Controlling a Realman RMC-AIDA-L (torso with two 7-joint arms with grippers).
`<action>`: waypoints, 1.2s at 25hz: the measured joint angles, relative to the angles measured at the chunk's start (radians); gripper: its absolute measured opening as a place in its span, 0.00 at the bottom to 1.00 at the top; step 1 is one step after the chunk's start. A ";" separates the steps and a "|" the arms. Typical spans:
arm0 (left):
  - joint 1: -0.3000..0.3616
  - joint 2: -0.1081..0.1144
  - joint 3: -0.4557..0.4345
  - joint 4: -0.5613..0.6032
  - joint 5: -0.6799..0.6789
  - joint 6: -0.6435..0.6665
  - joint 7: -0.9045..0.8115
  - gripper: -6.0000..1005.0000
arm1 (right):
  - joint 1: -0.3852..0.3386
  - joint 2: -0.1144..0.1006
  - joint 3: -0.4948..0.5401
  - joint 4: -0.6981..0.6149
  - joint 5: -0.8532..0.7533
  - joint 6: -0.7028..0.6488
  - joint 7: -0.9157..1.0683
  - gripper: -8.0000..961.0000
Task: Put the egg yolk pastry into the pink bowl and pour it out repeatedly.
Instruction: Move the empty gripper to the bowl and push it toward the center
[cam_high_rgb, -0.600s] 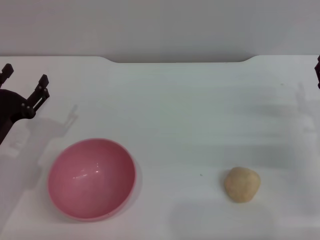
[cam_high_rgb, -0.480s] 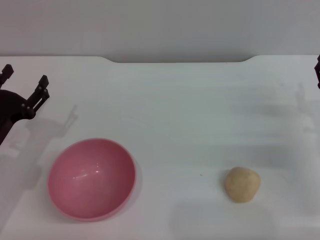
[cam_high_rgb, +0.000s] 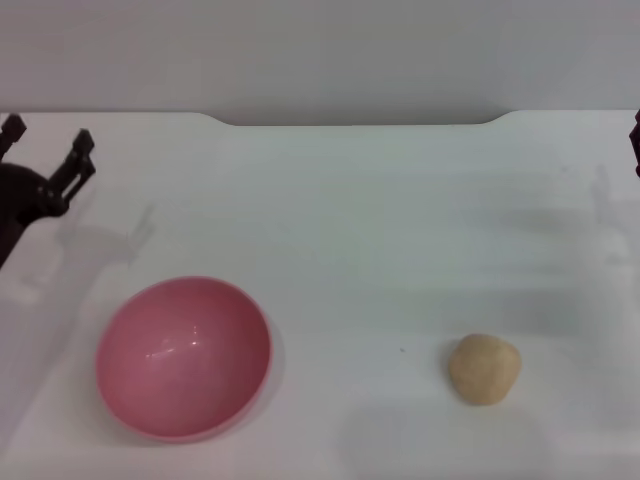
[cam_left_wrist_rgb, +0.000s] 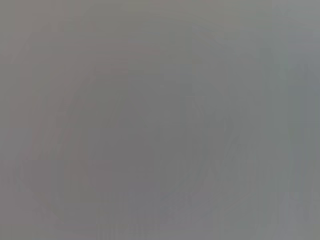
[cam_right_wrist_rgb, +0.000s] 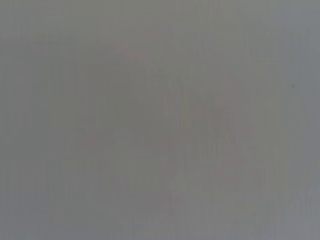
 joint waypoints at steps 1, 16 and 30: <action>-0.006 0.000 -0.002 0.016 -0.001 -0.008 -0.063 0.80 | 0.000 0.000 0.000 0.000 0.000 0.000 0.003 0.53; -0.097 0.111 0.155 0.569 0.400 -0.495 -1.168 0.80 | -0.006 0.001 0.000 -0.006 0.000 -0.002 0.026 0.53; -0.170 0.172 0.088 1.305 1.527 0.282 -2.203 0.80 | -0.006 0.000 0.000 -0.008 -0.001 0.000 0.026 0.53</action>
